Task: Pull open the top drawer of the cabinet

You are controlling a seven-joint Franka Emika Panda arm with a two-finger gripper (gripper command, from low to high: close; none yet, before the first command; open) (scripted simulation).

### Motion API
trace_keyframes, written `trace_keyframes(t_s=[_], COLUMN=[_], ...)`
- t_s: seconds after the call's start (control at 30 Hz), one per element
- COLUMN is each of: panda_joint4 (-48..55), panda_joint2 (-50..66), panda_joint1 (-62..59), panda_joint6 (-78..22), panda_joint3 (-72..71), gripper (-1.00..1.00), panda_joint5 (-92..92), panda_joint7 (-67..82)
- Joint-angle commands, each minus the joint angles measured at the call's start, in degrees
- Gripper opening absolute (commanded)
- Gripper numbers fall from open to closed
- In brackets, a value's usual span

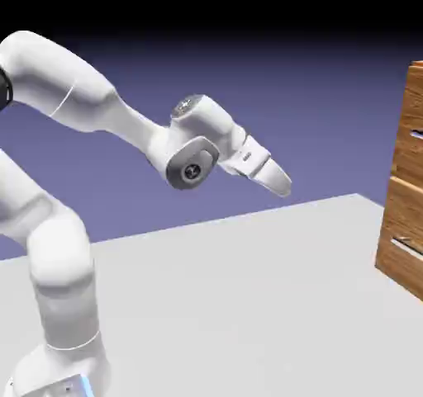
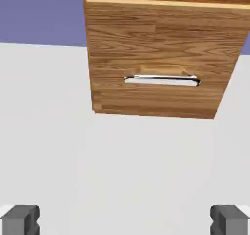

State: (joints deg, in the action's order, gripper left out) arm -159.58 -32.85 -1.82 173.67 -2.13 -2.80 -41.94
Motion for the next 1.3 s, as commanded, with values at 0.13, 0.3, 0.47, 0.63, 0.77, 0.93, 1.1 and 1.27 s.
trace_keyframes(t_s=[0.13, 0.3, 0.47, 0.63, 0.77, 0.93, 1.1, 1.27], panda_joint4=[5.91, 11.82, 17.73, 23.64, 28.36, 34.27, 40.18, 46.09], panda_joint2=[-0.78, -1.57, -2.35, -3.14, -3.77, -4.55, -5.34, -6.12], panda_joint1=[-10.39, -20.77, -31.15, -41.53, -49.84, -60.22, -70.60, -80.99], panda_joint6=[-1.40, -2.81, -4.21, -5.61, -6.73, -8.14, -9.54, -10.94], panda_joint3=[-8.84, -17.67, -26.50, -35.34, -42.40, -51.23, -60.07, -68.90], gripper=[0.00, 0.00, 0.00, 0.00, 0.00, 0.00, 0.00, 0.00], panda_joint5=[-11.61, -23.21, -34.81, -46.41, -55.69, -67.30, -78.90, -90.50], panda_joint7=[2.14, 4.28, 6.42, 8.56, 10.27, 12.41, 14.55, 16.69])
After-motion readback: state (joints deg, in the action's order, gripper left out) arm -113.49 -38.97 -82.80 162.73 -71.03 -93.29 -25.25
